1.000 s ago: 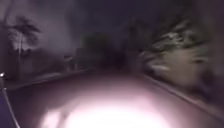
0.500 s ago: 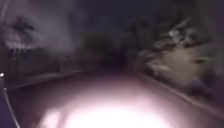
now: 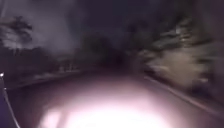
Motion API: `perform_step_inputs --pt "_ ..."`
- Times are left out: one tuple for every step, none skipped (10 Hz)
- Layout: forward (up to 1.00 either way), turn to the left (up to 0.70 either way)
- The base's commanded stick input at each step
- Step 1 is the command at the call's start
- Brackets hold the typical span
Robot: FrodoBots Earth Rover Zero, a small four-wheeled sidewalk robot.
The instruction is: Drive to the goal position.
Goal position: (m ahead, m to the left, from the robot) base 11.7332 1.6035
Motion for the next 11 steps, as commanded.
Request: perform_step_inputs --pt "0.5 0.08" --pt "0.5 0.01" --pt "0.5 0.03" --pt "0.5 -0.21" --pt "0.5 -0.46" --pt "0.5 0.01" --pt "0.5 0.04" --pt "0.5 0.02" --pt "0.5 0.0" --pt "0.5 0.0" --pt "0.5 0.0"
